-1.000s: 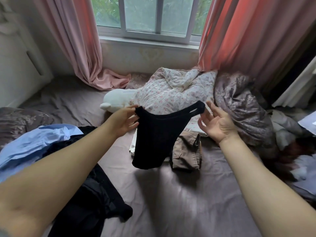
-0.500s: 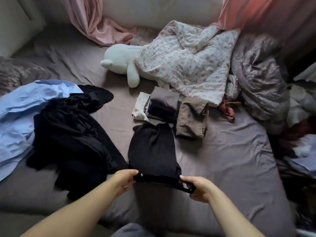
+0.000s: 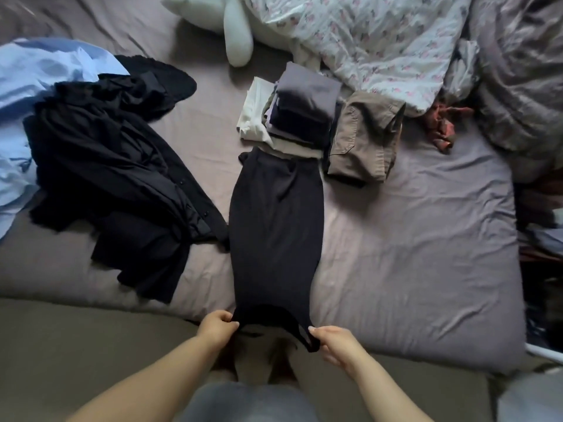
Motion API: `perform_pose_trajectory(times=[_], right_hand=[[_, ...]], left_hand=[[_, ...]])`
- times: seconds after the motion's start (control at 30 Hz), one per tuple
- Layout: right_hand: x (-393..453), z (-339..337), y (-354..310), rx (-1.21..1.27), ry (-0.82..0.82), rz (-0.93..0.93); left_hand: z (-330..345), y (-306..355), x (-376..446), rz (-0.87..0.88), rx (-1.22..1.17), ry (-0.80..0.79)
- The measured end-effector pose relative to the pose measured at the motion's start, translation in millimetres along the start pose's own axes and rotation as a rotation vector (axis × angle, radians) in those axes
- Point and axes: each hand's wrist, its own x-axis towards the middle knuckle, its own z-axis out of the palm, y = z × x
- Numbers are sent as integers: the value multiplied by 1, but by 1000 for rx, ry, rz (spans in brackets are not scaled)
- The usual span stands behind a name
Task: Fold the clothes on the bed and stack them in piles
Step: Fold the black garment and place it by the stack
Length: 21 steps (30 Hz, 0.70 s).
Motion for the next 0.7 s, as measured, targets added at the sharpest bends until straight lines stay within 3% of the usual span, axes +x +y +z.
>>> perform_pose_trajectory(times=[0.23, 0.7], right_hand=[[31, 34, 44, -98, -80, -8], [66, 41, 77, -130, 166, -45]], left_hand=[[18, -29, 22, 3, 95, -29], [25, -49, 52, -53, 17, 66]])
